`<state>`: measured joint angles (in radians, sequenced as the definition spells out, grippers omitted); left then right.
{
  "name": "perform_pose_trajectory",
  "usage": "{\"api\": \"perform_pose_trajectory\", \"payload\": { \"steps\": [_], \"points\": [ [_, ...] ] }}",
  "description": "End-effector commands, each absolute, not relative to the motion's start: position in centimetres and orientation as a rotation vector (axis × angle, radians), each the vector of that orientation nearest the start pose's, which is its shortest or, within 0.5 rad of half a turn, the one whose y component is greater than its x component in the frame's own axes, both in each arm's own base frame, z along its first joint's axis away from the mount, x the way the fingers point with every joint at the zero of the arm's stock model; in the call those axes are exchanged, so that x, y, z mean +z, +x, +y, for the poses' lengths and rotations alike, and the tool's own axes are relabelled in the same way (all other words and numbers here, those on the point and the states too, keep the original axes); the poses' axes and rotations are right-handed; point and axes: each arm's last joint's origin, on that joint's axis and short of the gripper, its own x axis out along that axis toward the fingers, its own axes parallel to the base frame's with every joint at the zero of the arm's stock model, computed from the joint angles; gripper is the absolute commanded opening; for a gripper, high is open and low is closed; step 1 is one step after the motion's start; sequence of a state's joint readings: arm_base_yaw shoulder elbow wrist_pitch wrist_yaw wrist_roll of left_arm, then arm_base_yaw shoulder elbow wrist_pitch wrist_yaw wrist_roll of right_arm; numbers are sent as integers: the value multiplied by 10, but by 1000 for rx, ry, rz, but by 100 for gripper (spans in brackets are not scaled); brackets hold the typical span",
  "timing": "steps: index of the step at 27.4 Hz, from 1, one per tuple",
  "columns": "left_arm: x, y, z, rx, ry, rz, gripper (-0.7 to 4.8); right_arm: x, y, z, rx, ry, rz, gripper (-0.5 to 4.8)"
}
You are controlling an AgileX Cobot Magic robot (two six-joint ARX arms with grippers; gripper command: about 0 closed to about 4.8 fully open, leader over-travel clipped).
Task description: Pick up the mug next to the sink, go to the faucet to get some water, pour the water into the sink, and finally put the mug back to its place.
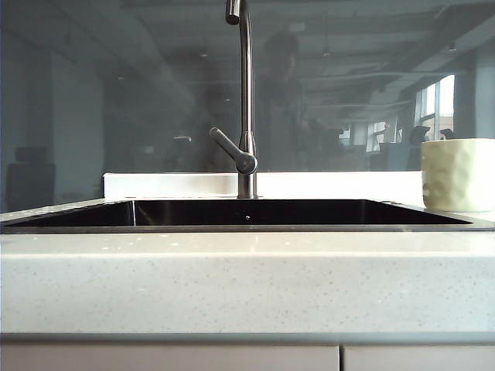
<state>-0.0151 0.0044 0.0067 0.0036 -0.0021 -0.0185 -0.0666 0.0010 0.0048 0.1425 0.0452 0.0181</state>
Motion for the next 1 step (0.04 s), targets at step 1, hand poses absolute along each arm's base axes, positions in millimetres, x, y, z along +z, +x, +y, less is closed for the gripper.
{"api": "perform_pose_trajectory", "payload": {
  "steps": [1],
  "points": [
    [168, 97, -1, -15, -15, -21, -5, 179, 96, -8, -113, 15, -164, -8]
  ]
}}
